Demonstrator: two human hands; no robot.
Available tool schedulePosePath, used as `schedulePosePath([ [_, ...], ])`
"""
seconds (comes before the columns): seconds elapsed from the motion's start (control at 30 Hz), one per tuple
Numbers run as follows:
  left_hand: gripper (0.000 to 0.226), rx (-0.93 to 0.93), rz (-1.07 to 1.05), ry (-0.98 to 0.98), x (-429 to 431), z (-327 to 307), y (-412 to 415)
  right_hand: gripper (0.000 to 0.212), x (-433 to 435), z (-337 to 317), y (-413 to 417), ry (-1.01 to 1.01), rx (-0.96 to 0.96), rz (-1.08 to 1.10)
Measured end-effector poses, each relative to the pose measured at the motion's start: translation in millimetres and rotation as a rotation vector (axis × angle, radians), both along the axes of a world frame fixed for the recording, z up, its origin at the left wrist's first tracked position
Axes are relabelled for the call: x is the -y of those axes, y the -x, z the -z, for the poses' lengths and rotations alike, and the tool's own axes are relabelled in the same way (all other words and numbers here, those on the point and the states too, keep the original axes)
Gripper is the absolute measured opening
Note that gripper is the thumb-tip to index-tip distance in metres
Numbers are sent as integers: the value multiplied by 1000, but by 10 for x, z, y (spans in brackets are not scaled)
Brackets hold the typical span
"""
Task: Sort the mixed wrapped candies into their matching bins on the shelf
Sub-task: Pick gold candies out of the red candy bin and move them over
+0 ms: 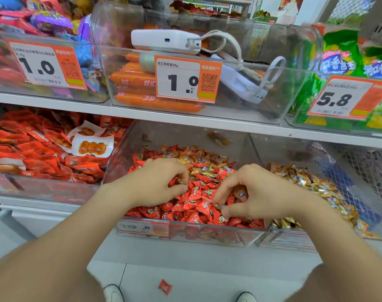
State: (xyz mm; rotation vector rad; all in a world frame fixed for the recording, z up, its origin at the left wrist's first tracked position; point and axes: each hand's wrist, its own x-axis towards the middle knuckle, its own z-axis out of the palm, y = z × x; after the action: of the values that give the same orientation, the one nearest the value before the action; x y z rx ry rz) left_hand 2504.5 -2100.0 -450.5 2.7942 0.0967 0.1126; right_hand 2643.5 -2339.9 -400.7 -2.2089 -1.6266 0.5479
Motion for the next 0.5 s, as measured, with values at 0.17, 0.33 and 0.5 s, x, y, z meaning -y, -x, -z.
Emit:
schedulePosePath([
  [0.17, 23, -85, 18, -88, -9, -40, -24, 29, -87, 6, -24, -210, -79, 173],
  [0.33, 23, -87, 5, -179, -12, -29, -29, 21, -291, 96, 57, -247, 50, 185],
  [0.5, 28, 122, -44, -10, -3, -94, -18, 22, -498, 161, 122, -313, -70, 192],
])
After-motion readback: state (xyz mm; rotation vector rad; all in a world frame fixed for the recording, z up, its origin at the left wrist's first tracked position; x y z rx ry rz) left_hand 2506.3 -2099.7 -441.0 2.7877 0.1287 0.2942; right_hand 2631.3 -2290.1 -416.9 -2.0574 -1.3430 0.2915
